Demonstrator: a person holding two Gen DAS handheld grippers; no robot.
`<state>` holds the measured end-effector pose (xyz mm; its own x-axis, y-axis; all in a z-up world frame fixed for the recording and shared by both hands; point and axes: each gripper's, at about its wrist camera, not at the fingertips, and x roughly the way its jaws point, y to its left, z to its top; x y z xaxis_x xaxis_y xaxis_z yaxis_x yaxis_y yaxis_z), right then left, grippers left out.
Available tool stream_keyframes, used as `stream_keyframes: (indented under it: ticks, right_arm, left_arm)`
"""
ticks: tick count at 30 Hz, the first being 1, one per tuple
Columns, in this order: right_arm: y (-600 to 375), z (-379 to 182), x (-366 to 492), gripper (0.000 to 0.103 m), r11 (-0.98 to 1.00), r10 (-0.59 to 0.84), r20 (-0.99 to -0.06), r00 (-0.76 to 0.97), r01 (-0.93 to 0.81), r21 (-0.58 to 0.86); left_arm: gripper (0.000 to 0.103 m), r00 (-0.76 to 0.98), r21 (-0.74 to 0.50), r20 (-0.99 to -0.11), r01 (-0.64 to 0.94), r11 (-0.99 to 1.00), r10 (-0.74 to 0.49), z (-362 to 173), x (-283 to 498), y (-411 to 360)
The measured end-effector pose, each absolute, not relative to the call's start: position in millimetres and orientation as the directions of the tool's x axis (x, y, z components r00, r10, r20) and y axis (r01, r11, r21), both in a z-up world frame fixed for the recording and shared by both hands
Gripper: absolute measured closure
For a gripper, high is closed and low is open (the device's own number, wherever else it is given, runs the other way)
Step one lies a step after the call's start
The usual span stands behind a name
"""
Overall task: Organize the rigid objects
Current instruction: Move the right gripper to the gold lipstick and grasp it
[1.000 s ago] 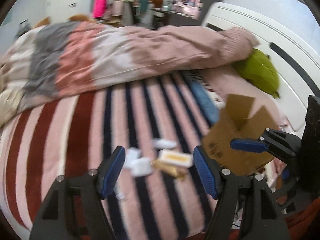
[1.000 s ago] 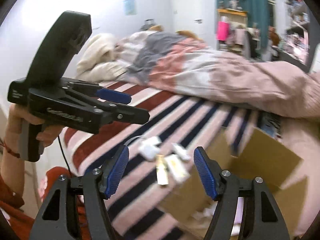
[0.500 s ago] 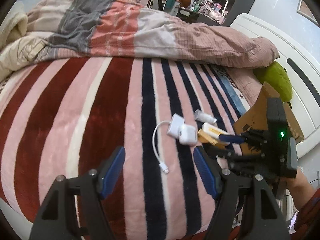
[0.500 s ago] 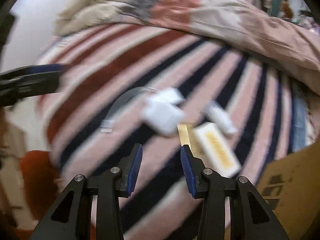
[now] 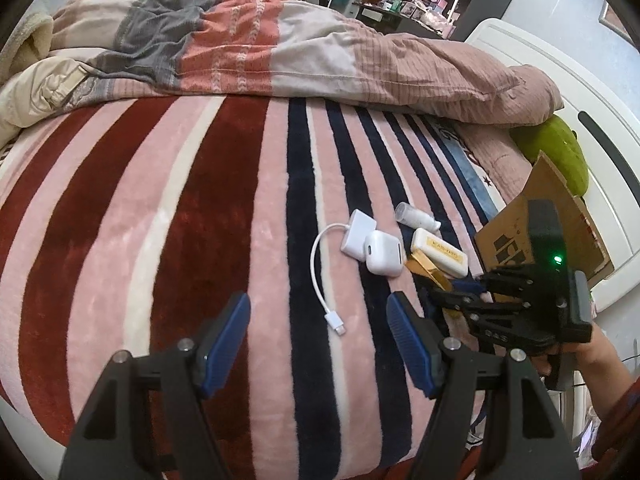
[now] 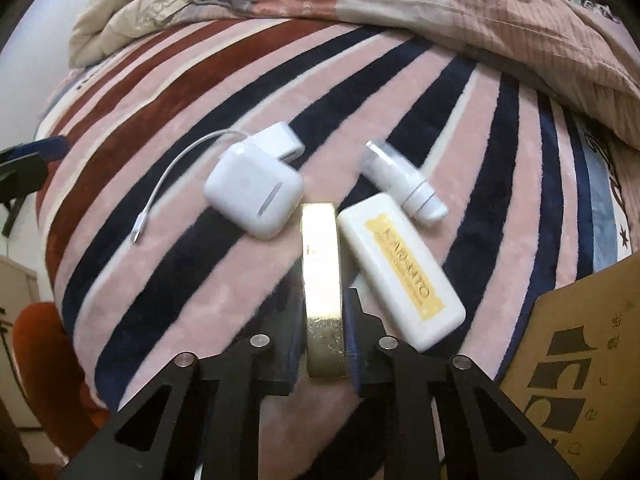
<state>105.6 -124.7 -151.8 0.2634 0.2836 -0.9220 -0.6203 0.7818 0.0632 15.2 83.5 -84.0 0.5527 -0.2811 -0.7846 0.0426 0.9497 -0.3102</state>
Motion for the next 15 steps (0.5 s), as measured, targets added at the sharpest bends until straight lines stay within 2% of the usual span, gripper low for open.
stream_keyframes:
  ticks: [6,15]
  right_arm:
    - [-141,-150,86,0.089,0.771,0.324,-0.924,0.201,-0.622,0.135]
    - [-122,-151,85,0.089,0.773,0.306,-0.916,0.26,-0.629,0.08]
  left_arm:
    - [0.036,0.533,-0.302,-0.798,0.051,0.952,-0.281,-86,16,76]
    - [0.036,0.525,-0.302,-0.799,0.073,0.95,-0.294,-80,13,69]
